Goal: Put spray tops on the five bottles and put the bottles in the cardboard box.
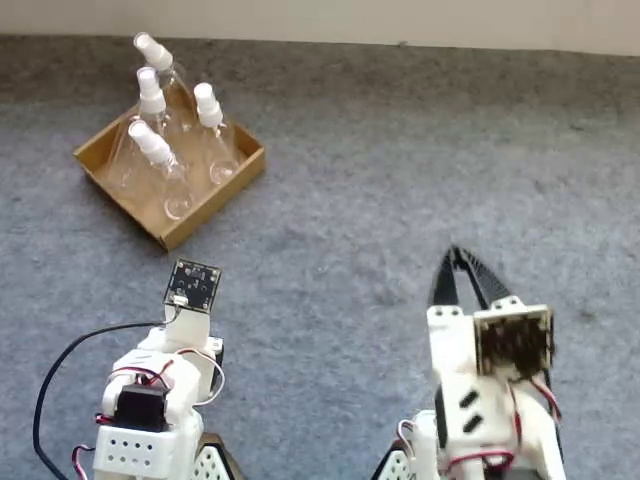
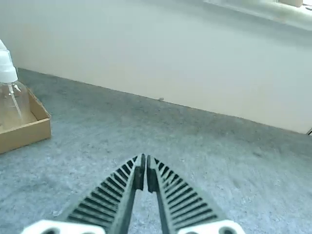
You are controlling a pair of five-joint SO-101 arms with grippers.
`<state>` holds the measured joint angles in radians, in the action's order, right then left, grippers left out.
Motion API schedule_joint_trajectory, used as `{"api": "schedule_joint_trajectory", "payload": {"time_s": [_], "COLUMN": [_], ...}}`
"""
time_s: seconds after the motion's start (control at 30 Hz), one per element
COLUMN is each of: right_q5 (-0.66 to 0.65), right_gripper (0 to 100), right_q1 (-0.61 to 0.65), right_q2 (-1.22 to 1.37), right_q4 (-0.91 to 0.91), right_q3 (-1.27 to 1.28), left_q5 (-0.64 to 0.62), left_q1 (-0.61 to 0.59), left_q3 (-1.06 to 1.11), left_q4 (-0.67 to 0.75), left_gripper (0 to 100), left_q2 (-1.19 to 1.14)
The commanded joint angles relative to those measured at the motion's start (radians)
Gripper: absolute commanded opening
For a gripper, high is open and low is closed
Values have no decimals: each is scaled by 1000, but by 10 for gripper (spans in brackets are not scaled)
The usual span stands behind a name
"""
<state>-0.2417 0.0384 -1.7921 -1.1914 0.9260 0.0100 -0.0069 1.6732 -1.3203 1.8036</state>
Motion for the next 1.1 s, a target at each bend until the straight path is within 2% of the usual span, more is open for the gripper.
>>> {"api": "schedule_joint_trajectory", "payload": {"time_s": [0.0, 0.2, 0.4, 0.77, 0.9, 1.07], "right_q5": [-12, -12, -12, -12, -12, -12], "right_gripper": [8, 8, 8, 8, 8, 8], "right_q1": [-10, -10, -10, -10, -10, -10], "right_q2": [-54, -48, -48, -48, -48, -48], "right_q4": [-102, -194, -182, 105, 148, 148], "right_q3": [-136, -171, -82, 361, 490, 593], "left_q5": [-9, -9, -9, -11, -12, -12], "left_q1": [7, 7, 7, -15, -97, -102], "left_q3": [22, 22, 22, 22, 22, 22], "left_q4": [-8, -8, -8, -8, -12, -12], "left_gripper": [5, 5, 5, 5, 5, 5], "left_q2": [15, 15, 15, 15, 15, 15]}}
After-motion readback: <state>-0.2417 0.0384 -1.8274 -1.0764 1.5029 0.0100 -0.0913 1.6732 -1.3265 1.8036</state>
